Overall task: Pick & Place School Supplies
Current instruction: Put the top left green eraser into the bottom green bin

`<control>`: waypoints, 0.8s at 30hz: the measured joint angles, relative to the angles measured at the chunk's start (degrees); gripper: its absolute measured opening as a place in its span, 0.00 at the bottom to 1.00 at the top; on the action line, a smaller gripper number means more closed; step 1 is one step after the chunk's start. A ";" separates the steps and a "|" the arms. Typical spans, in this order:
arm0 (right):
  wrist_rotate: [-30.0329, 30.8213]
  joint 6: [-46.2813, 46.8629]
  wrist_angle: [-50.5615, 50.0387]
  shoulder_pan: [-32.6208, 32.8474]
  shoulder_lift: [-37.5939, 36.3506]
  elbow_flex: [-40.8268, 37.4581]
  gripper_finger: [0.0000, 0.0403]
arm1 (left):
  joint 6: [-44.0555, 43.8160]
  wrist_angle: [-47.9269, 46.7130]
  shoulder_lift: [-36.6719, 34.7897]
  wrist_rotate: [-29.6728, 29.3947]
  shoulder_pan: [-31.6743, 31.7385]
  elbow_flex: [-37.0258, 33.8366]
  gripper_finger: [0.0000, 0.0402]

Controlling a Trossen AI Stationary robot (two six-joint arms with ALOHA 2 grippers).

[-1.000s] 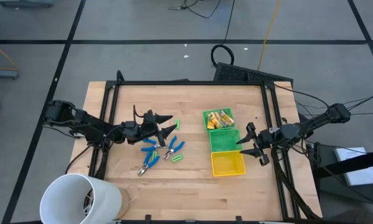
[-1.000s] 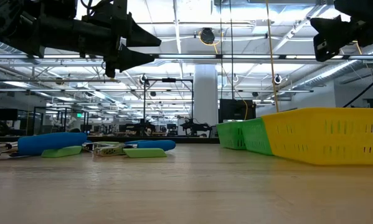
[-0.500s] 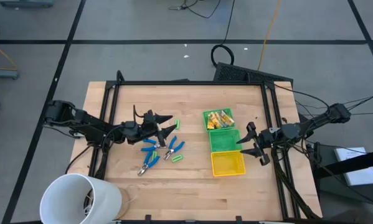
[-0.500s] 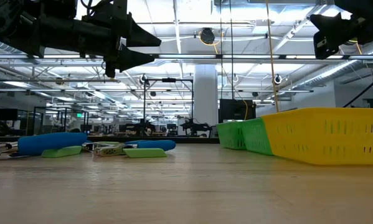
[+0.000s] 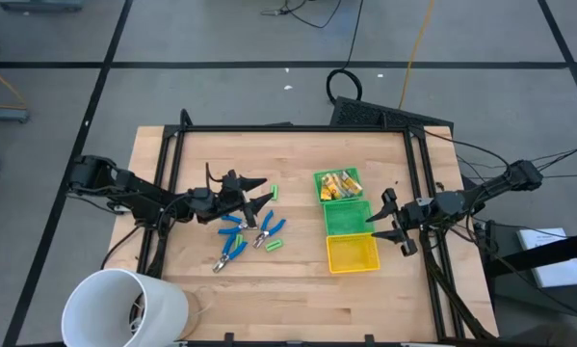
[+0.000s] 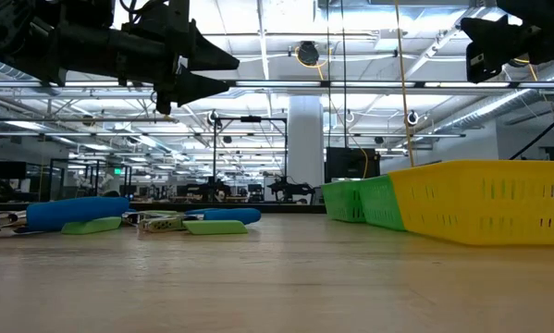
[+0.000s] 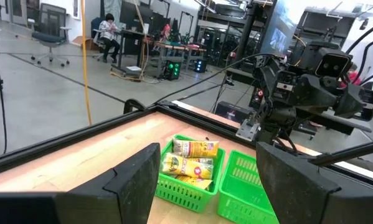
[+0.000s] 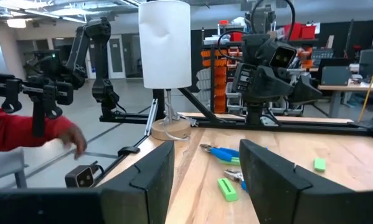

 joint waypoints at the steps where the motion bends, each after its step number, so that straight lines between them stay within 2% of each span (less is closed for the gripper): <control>1: 0.00 -0.30 0.02 0.00 -0.02 0.00 0.42 | -0.01 -0.01 0.02 0.01 0.00 0.00 0.67; 20: 0.21 1.13 -0.03 0.00 0.13 0.00 0.42 | -0.10 0.47 0.00 -0.12 0.00 0.00 0.67; 24: 0.22 1.71 -0.03 0.02 0.13 0.00 0.42 | 2.47 -0.06 0.00 -0.21 0.68 0.00 0.67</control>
